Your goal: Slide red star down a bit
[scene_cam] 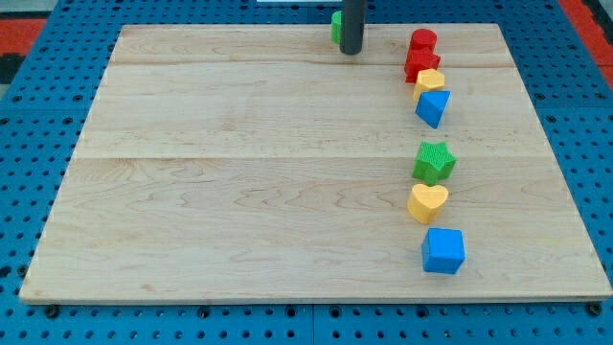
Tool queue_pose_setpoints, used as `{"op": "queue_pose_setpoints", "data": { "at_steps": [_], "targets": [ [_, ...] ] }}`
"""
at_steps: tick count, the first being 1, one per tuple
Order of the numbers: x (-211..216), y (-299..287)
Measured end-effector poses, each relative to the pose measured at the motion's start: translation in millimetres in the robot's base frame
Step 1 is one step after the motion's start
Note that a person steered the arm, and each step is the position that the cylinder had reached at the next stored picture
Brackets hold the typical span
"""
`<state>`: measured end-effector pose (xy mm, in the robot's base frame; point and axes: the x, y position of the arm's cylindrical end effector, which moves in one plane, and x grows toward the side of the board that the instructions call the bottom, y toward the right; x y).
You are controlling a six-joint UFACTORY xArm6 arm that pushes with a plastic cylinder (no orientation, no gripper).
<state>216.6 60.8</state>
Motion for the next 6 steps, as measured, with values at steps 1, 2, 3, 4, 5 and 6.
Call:
{"op": "queue_pose_setpoints", "data": {
  "at_steps": [1, 2, 3, 4, 5, 6],
  "targets": [
    [-22.0, 22.6],
    [-15.7, 32.9],
    [-24.1, 51.3],
    [9.9, 136.4],
    [98.5, 92.6],
    [182.0, 41.7]
  ]
}}
